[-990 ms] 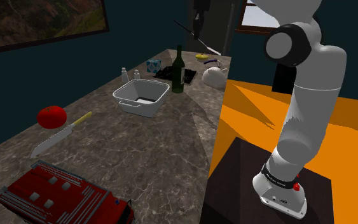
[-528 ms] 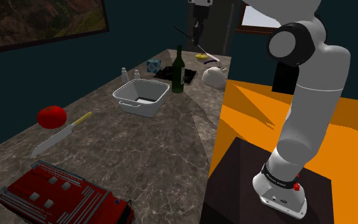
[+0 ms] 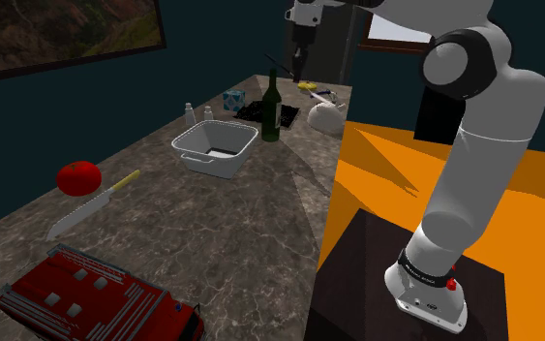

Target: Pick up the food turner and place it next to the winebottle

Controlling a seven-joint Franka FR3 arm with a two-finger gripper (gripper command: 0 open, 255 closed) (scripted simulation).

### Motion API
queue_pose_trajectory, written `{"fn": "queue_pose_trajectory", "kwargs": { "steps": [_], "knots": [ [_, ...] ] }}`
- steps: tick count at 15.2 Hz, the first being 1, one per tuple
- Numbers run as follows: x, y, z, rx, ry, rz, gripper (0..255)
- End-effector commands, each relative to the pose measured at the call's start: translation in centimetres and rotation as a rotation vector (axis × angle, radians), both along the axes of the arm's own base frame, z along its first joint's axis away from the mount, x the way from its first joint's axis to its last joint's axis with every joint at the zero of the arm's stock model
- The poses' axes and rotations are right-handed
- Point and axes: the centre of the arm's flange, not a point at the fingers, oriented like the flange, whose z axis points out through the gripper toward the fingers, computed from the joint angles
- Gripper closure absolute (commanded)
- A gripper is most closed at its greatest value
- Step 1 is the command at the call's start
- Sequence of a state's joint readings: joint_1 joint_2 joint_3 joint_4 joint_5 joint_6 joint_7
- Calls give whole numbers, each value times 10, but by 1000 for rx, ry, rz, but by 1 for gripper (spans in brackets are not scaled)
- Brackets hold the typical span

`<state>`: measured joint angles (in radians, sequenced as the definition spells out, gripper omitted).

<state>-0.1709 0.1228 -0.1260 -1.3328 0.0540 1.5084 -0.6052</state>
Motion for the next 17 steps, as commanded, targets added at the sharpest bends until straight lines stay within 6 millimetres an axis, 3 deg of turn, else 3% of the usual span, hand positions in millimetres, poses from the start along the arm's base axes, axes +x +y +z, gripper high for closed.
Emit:
{"fn": "queue_pose_trajectory", "kwargs": {
  "steps": [1,17],
  "knots": [
    [-1,0,-10,0,-1,0,255],
    [-1,0,-94,0,-1,0,255]
  ]
}}
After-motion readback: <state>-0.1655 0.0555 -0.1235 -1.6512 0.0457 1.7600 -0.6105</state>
